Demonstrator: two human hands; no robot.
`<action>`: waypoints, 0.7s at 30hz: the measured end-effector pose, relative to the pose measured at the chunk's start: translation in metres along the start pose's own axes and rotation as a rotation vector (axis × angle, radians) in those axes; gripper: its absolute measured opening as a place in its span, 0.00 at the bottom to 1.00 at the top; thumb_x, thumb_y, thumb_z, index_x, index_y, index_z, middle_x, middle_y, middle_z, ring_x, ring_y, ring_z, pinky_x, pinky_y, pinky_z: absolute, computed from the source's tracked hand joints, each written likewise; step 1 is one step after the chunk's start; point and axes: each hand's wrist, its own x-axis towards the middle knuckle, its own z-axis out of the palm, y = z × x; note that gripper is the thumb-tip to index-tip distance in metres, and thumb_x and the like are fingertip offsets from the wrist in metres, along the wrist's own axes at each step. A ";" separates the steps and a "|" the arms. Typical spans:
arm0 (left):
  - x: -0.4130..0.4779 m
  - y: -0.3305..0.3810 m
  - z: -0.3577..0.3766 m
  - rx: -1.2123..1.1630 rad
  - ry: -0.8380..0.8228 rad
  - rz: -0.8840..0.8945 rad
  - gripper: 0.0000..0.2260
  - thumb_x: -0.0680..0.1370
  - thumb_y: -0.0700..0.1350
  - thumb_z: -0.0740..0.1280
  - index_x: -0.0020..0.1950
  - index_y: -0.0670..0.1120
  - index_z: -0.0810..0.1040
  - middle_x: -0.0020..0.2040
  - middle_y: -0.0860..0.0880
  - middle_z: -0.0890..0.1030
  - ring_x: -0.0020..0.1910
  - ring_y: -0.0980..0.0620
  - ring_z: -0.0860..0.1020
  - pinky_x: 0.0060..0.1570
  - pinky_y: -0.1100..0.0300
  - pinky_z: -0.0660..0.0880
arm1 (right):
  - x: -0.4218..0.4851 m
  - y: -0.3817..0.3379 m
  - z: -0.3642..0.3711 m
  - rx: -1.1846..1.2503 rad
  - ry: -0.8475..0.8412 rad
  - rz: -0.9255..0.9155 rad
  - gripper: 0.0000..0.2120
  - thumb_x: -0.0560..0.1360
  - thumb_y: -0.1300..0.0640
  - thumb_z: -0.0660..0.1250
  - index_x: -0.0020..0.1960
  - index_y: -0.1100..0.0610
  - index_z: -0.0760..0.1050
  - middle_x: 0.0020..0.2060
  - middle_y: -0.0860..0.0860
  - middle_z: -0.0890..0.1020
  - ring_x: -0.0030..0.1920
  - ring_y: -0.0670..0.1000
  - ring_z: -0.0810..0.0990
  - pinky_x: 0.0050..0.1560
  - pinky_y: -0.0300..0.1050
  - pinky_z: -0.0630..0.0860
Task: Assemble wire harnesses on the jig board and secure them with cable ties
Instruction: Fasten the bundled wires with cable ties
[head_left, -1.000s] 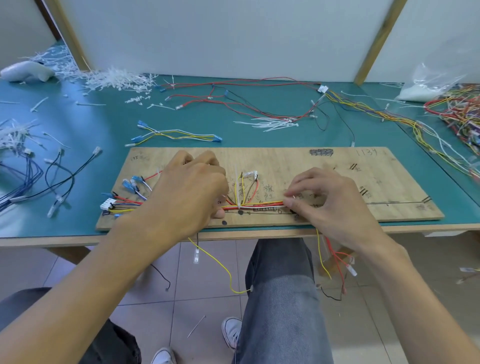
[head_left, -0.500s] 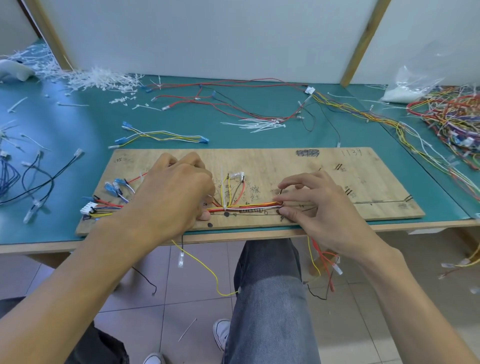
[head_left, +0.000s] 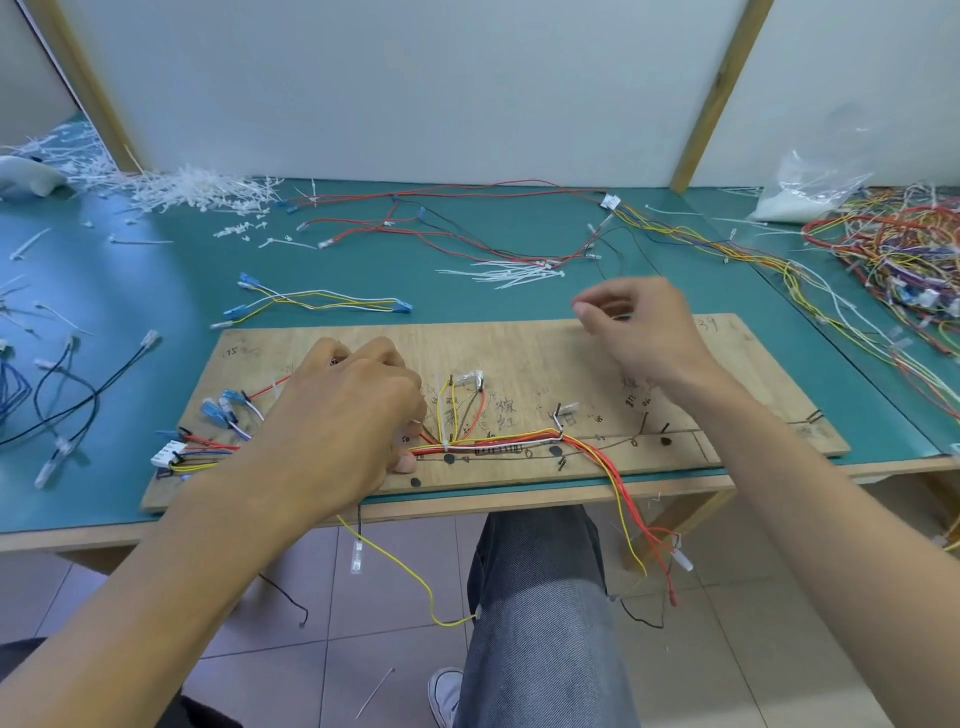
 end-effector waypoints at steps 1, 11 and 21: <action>0.000 0.000 0.000 -0.004 -0.004 -0.004 0.13 0.68 0.59 0.78 0.42 0.61 0.74 0.48 0.62 0.76 0.62 0.58 0.71 0.57 0.55 0.62 | 0.020 0.002 0.007 -0.033 0.002 0.022 0.03 0.79 0.54 0.74 0.51 0.48 0.87 0.44 0.41 0.87 0.42 0.41 0.85 0.48 0.38 0.80; 0.001 -0.001 0.004 0.022 0.018 0.008 0.12 0.69 0.59 0.77 0.48 0.57 0.84 0.47 0.61 0.77 0.62 0.57 0.71 0.58 0.53 0.64 | 0.108 0.021 0.048 -0.351 0.031 0.042 0.05 0.78 0.55 0.75 0.51 0.56 0.86 0.47 0.57 0.87 0.50 0.58 0.85 0.52 0.49 0.82; 0.002 -0.001 0.003 0.027 -0.003 -0.003 0.11 0.69 0.59 0.77 0.47 0.57 0.83 0.48 0.62 0.75 0.63 0.58 0.70 0.59 0.54 0.62 | 0.105 0.029 0.029 -0.292 -0.019 -0.010 0.05 0.79 0.60 0.74 0.45 0.58 0.83 0.41 0.53 0.85 0.48 0.56 0.83 0.54 0.49 0.79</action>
